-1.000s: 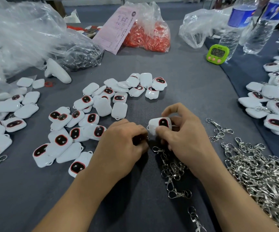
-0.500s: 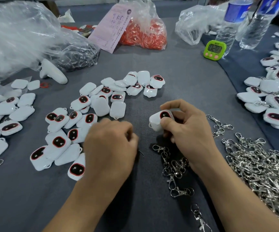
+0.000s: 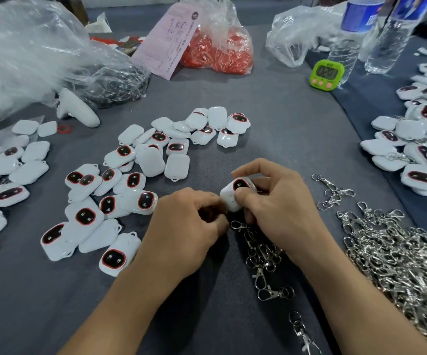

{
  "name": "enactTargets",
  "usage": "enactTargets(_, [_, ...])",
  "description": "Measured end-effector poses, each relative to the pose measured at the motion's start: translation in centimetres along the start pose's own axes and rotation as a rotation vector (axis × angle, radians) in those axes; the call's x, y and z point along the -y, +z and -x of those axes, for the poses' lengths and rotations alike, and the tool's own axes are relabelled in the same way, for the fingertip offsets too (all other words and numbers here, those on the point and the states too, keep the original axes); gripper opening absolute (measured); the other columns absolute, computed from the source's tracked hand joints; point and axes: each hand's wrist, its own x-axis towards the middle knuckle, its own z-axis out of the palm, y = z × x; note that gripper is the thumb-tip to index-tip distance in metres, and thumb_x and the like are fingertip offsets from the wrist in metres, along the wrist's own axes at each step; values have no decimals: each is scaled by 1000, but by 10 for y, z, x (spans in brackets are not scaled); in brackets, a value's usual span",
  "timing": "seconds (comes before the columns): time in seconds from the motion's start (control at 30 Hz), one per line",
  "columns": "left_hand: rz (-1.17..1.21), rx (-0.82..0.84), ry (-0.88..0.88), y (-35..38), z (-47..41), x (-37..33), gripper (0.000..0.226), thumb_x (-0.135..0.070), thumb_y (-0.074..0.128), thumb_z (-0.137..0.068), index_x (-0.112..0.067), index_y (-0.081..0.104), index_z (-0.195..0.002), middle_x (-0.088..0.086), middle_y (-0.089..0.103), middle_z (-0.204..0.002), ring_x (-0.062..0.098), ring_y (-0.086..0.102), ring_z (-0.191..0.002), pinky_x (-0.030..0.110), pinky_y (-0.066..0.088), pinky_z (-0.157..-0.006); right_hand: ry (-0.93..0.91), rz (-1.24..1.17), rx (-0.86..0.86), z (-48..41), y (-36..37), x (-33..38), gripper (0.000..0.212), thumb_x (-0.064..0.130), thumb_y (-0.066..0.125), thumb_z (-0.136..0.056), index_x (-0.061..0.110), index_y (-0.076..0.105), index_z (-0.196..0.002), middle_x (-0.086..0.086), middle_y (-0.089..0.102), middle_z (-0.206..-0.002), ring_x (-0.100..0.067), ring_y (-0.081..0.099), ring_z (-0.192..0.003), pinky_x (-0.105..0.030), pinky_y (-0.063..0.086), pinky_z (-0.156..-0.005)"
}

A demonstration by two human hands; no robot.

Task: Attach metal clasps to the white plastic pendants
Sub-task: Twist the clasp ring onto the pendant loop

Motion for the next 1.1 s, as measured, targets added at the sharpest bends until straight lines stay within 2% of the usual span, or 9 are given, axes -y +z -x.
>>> enactTargets(0.1, [-37, 4, 10, 1, 1, 2, 16, -31, 77, -76, -39, 74, -89, -11, 62, -71, 2, 57, -81, 13, 40, -68, -3, 4, 1, -2, -1, -1, 23, 12, 68, -88, 34, 71, -91, 10, 72, -67, -8, 55, -50, -26, 41, -53])
enactTargets(0.27, [-70, -32, 32, 3, 3, 2, 9, -35, 73, -75, -34, 74, -84, -8, 59, -68, 6, 55, -78, 21, 40, -70, -19, 14, 14, -2, -2, -1, 22, 14, 68, -85, 35, 71, -90, 9, 72, -66, -5, 55, -50, -27, 41, -57])
enactTargets(0.43, [-82, -32, 8, 3, 3, 1, 5, -33, 75, -78, -37, 74, -81, -11, 56, -67, 4, 54, -79, 10, 37, -66, -27, 26, 19, -2, -4, 0, 22, 12, 69, -86, 33, 71, -88, 8, 70, -60, -7, 53, -49, -25, 39, -56])
enactTargets(0.53, [-84, -38, 0, 3, 4, 1, 5, -33, 74, -78, -38, 73, -78, -11, 56, -67, 4, 54, -78, 9, 35, -65, -28, 35, 29, -2, -6, 1, 21, 11, 70, -87, 31, 72, -88, 6, 70, -60, -8, 52, -49, -25, 39, -57])
enactTargets(0.8, [-226, -150, 79, 5, 9, -5, 9, -22, 79, -76, -21, 73, -70, -5, 54, -59, 11, 46, -65, 31, 34, -62, -28, 99, 29, 0, -3, 3, 20, 13, 68, -87, 33, 70, -87, 3, 73, -64, -10, 54, -47, -23, 41, -51])
enactTargets(0.9, [-238, -196, 79, 6, 9, -5, 10, -22, 81, -75, -23, 73, -70, -5, 59, -60, 15, 51, -67, 29, 34, -63, 58, -43, 25, -1, -1, 3, 20, 8, 67, -87, 28, 70, -87, -7, 71, -62, -17, 53, -46, -22, 37, -43])
enactTargets(0.97, [-157, -232, 90, 5, 8, -4, 12, -19, 84, -74, -26, 74, -73, -9, 64, -64, 9, 54, -69, 24, 39, -66, 142, -207, 4, -2, -3, 5, 24, 1, 67, -87, 24, 71, -85, -18, 67, -64, -20, 49, -44, -21, 32, -38])
enactTargets(1.1, [146, -224, 45, 1, 5, -1, 26, -21, 84, -76, -41, 76, -91, -21, 70, -82, -3, 64, -83, 5, 41, -74, 270, -461, 16, -4, -7, 12, 20, -8, 62, -89, 10, 69, -91, -9, 63, -59, -15, 44, -38, -21, 25, -38])
